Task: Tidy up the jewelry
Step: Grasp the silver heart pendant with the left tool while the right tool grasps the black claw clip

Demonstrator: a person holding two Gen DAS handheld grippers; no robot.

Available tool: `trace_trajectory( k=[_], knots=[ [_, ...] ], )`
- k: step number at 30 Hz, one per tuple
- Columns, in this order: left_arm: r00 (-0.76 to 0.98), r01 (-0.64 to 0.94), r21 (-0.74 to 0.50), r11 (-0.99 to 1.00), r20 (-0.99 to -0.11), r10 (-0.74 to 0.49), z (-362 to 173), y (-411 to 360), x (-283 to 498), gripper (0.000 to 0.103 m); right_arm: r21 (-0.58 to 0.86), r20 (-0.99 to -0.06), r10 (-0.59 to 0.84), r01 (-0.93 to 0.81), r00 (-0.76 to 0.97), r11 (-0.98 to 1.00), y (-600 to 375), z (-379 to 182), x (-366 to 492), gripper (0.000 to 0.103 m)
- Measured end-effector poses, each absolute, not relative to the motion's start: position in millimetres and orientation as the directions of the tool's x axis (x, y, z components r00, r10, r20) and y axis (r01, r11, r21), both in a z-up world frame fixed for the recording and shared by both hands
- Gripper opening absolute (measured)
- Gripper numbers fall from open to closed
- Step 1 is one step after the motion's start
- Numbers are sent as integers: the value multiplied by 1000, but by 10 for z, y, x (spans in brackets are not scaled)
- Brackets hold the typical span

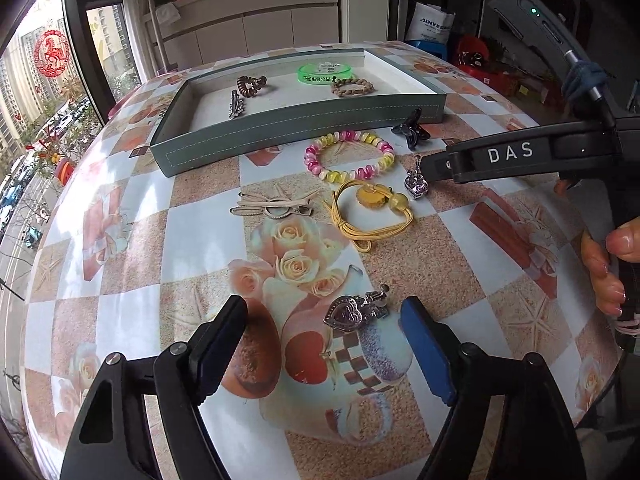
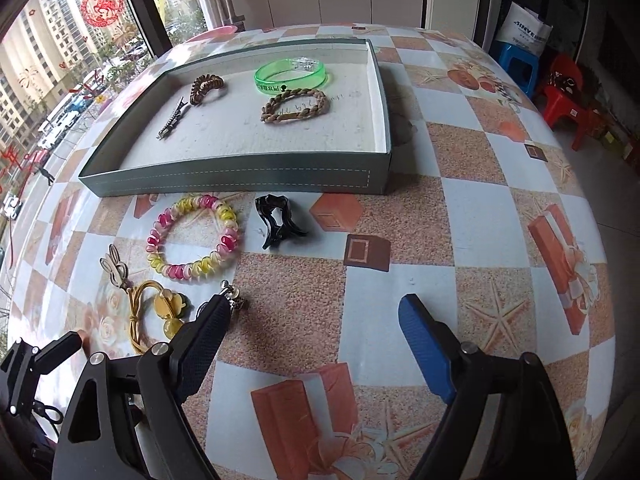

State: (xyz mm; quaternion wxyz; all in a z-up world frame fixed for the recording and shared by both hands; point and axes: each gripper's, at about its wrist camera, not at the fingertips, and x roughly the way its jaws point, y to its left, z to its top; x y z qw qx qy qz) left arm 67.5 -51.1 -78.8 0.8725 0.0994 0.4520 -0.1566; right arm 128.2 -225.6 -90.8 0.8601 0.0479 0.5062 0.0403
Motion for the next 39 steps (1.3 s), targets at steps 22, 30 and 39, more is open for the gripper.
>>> trace_trajectory(
  k=[22, 30, 39],
  knots=[
    [510, 444, -9, 896, -820, -261, -745, -632, 565, 48, 115, -850, 105, -14, 517, 993, -2113, -846, 1657, 18],
    [504, 432, -53, 900, -814, -290, -740, -541, 615, 30, 202, -843, 172, 4, 509, 979, -2271, -780, 1430, 18],
    [496, 392, -114, 913, -810, -313, -695, -367, 675, 30, 251, -830, 216, -2, 515, 968, -2390, -730, 1132, 18]
  ],
)
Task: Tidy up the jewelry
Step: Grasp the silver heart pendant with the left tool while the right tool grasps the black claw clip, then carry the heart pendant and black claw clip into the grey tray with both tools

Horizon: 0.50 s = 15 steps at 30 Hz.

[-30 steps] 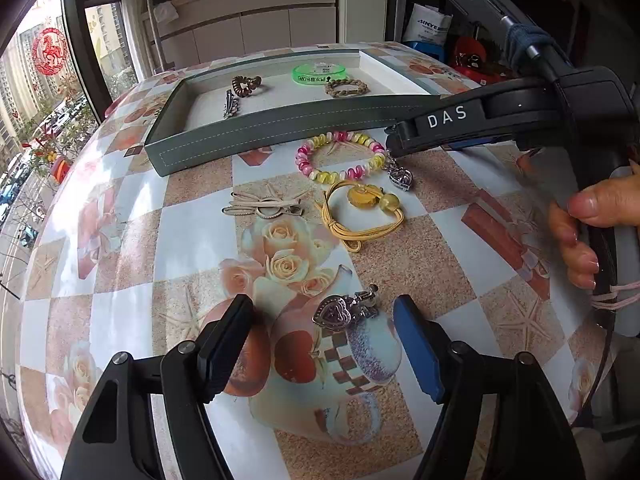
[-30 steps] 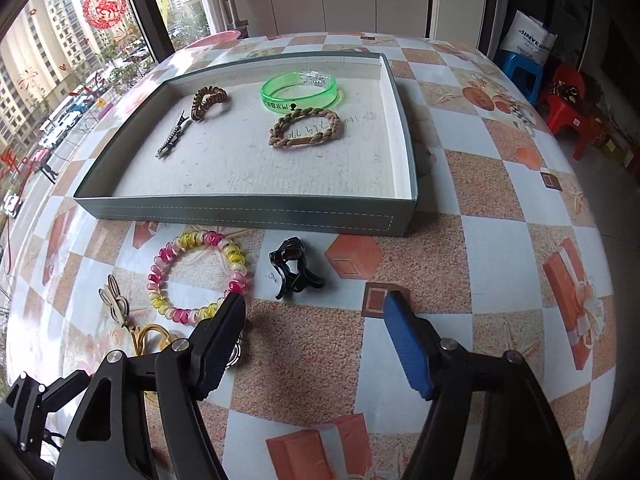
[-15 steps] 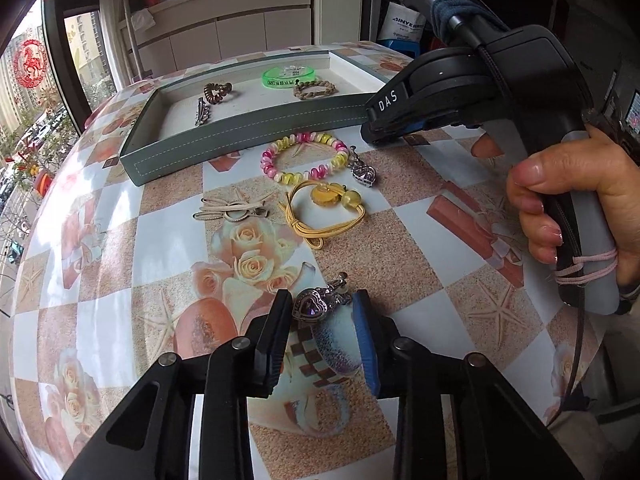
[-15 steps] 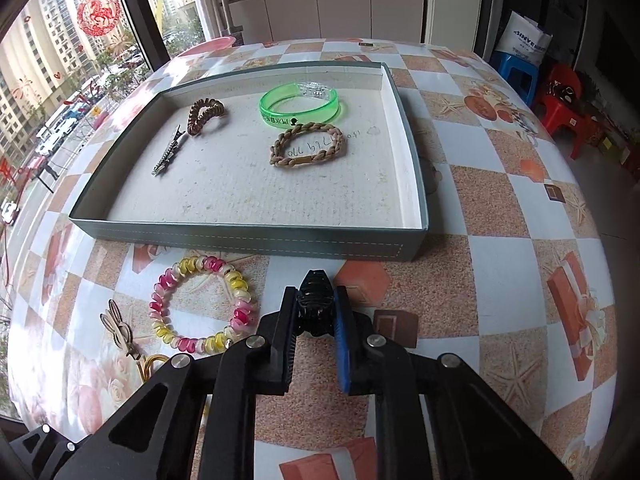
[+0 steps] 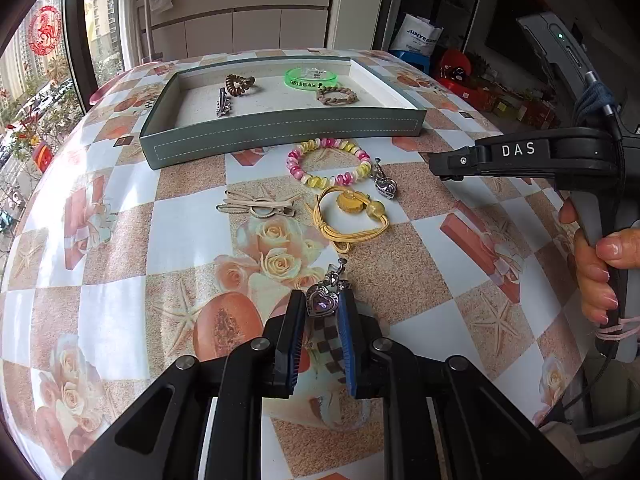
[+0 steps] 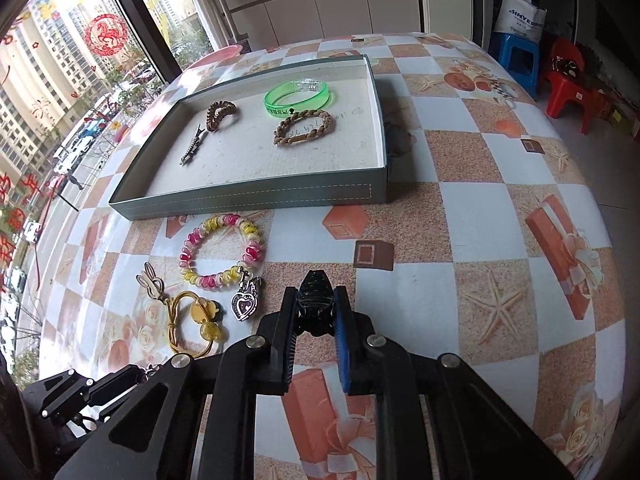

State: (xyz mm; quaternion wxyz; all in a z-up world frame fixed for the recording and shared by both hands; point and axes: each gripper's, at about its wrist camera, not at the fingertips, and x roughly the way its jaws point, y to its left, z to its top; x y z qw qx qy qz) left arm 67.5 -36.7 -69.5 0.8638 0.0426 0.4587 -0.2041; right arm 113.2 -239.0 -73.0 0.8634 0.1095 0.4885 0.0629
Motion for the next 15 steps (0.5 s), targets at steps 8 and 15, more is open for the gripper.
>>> trace_trajectory(
  k=[8, 15],
  knots=[
    [522, 380, -138, 914, -784, -335, -479, -261, 754, 30, 284, -811, 244, -7, 532, 959, -2466, -581, 1014, 18],
    [588, 377, -123, 918, -734, -339, -118, -219, 1041, 30, 293, -792, 254, -20, 554, 956, -2535, -344, 1091, 18]
  ],
)
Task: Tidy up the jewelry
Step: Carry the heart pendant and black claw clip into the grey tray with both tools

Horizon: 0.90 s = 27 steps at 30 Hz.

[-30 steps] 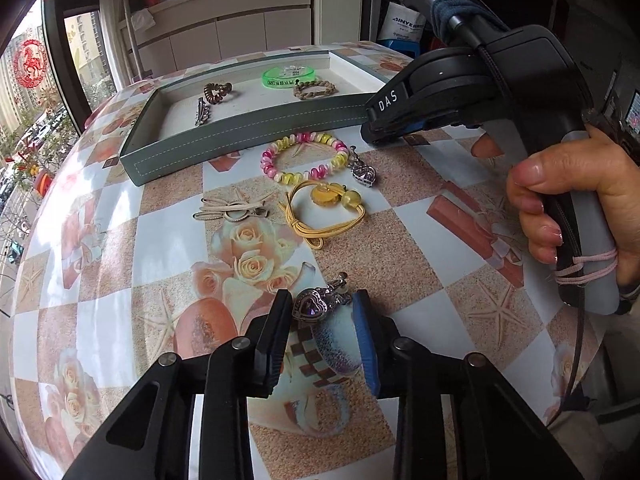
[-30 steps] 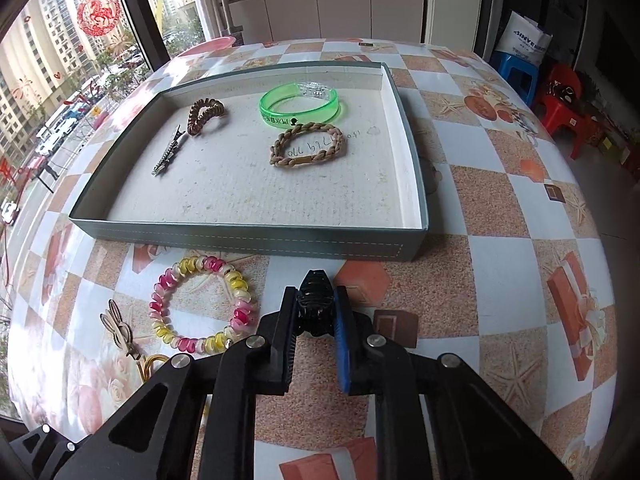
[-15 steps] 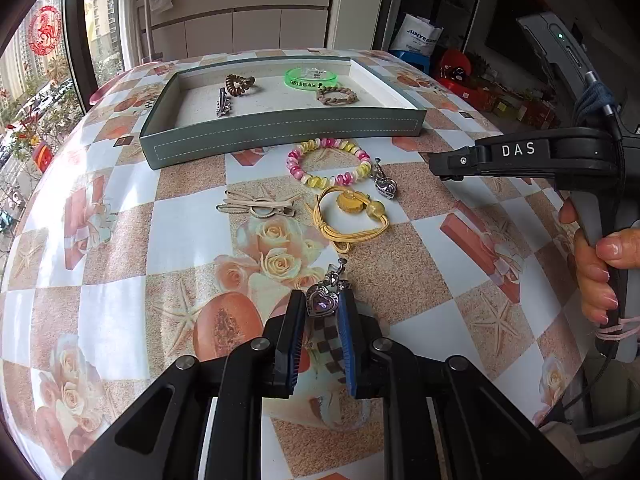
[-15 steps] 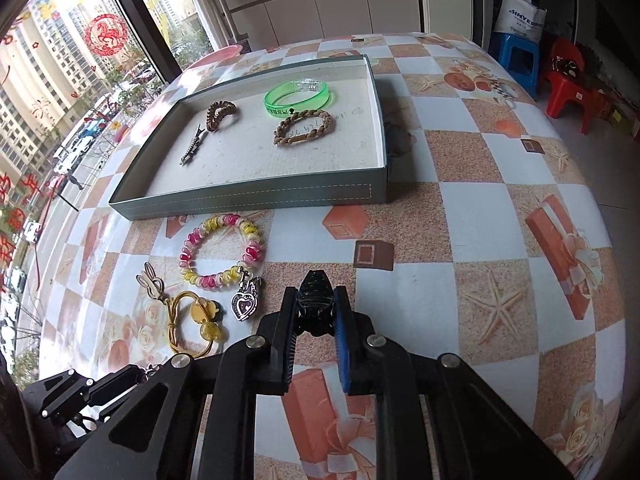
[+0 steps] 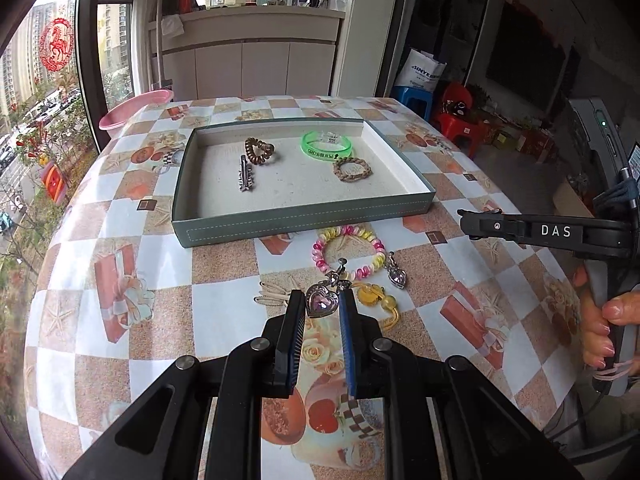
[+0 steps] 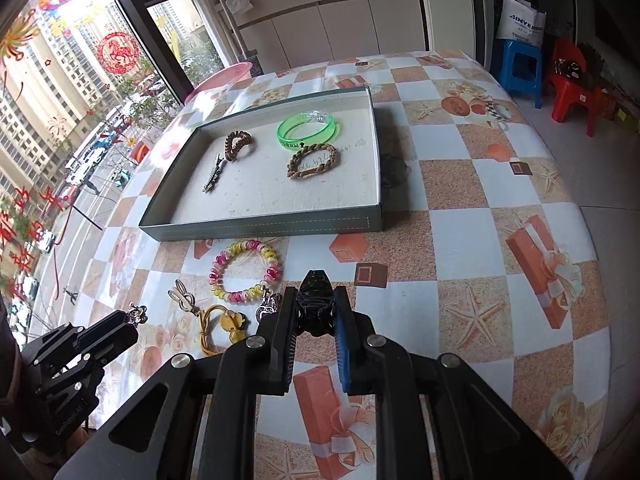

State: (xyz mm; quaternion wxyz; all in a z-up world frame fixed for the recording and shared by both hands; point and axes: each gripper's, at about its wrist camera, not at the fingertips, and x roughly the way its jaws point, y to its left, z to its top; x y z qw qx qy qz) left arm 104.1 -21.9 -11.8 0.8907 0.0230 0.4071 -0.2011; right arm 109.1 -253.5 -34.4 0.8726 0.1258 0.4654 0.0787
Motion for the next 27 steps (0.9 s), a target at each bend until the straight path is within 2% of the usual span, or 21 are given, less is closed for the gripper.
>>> trace_trajectory(
  k=[10, 27],
  knots=[
    [637, 339, -113, 934, -703, -316, 97, -180, 1715, 30, 281, -769, 259, -55, 585, 958, -2514, -52, 1509, 18],
    [604, 252, -86, 964, -764, -227, -309, -396, 2806, 30, 264, -803, 246, -46, 543, 963, -2453, -336, 2562, 18]
  ],
)
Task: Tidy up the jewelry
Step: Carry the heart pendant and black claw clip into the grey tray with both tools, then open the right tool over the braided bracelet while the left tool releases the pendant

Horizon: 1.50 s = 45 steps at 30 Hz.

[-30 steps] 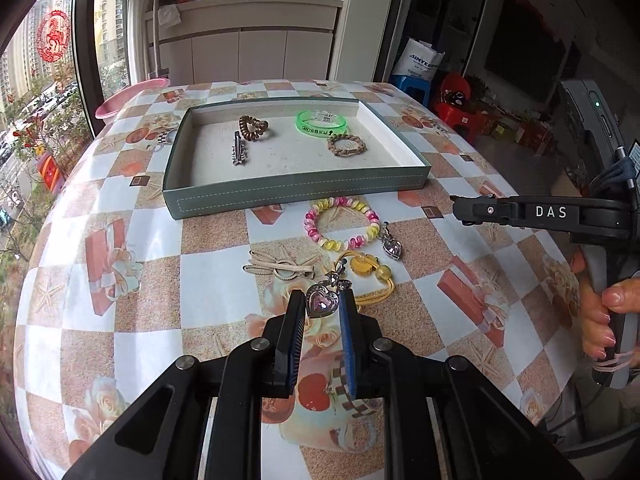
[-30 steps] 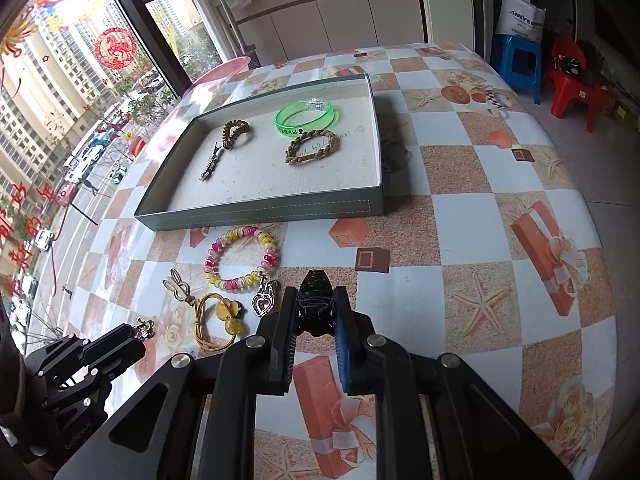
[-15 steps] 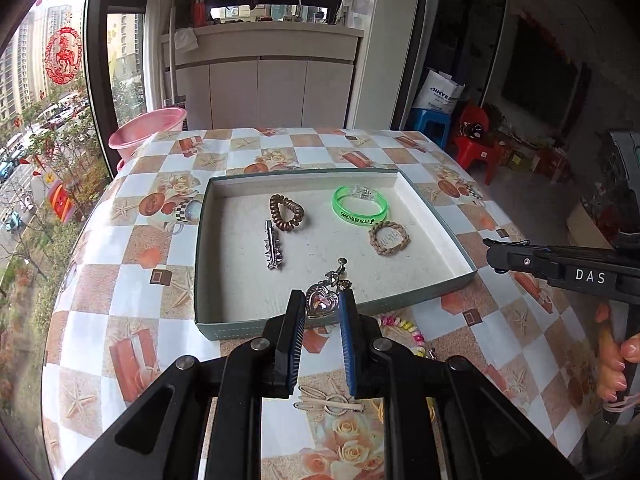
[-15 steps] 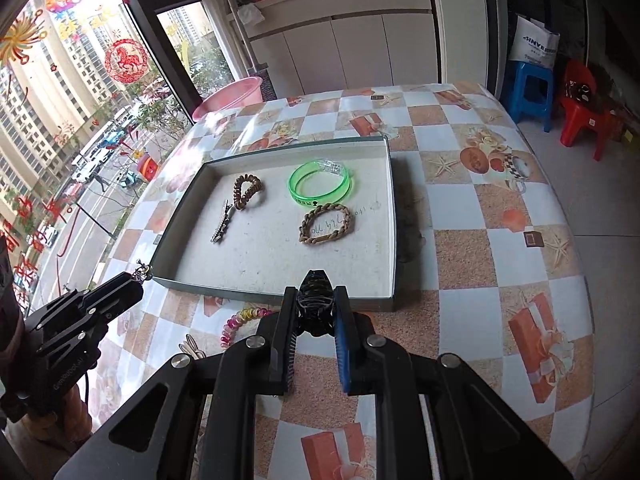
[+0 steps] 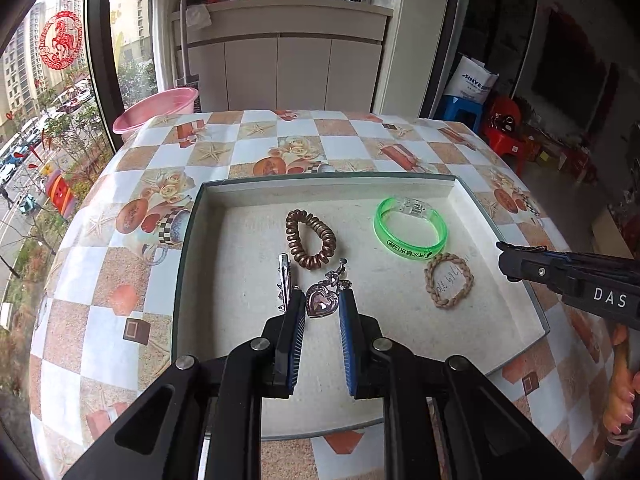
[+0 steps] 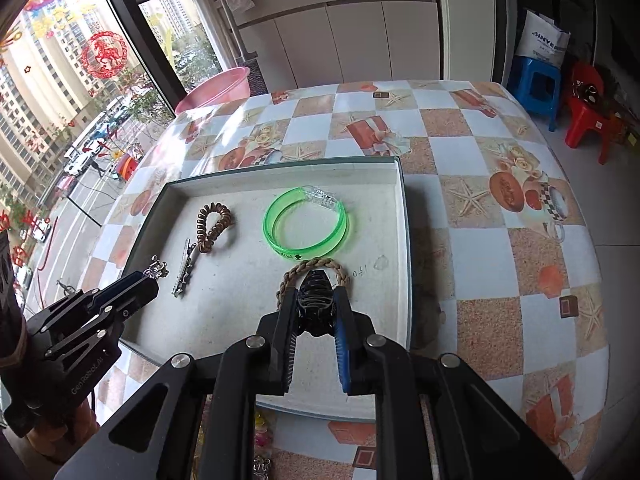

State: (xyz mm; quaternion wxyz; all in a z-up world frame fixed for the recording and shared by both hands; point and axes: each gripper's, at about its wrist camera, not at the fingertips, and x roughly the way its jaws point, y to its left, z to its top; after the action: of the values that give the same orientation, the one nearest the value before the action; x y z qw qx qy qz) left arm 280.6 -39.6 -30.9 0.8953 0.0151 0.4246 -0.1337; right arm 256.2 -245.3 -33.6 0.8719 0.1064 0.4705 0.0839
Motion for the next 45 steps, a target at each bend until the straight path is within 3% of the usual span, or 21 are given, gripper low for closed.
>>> trace_trajectory(
  k=[24, 26, 30, 35, 39, 45],
  knots=[
    [582, 253, 41, 967, -805, -118, -702, -628, 2982, 30, 230, -845, 221, -42, 487, 972, -2344, -806, 2840, 21],
    [583, 249, 58, 967, -806, -102, -698, -646, 2981, 30, 227, -843, 223, -52, 490, 973, -2330, -801, 2840, 25],
    [583, 239, 60, 969, -807, -94, -686, -641, 2985, 30, 240, -842, 234, -50, 487, 969, -2315, -786, 2840, 50],
    [589, 237, 67, 969, -803, -89, -644, -634, 2959, 30, 271, -826, 256, -44, 502, 961, -2361, -720, 2819, 52],
    [592, 237, 56, 970, -800, -98, -601, -623, 2958, 30, 327, -799, 290, -24, 527, 945, -2438, -597, 2785, 67],
    [593, 235, 56, 970, -799, -97, -559, -626, 2955, 30, 375, -771, 314, -4, 554, 927, -2531, -457, 2711, 73]
  ],
)
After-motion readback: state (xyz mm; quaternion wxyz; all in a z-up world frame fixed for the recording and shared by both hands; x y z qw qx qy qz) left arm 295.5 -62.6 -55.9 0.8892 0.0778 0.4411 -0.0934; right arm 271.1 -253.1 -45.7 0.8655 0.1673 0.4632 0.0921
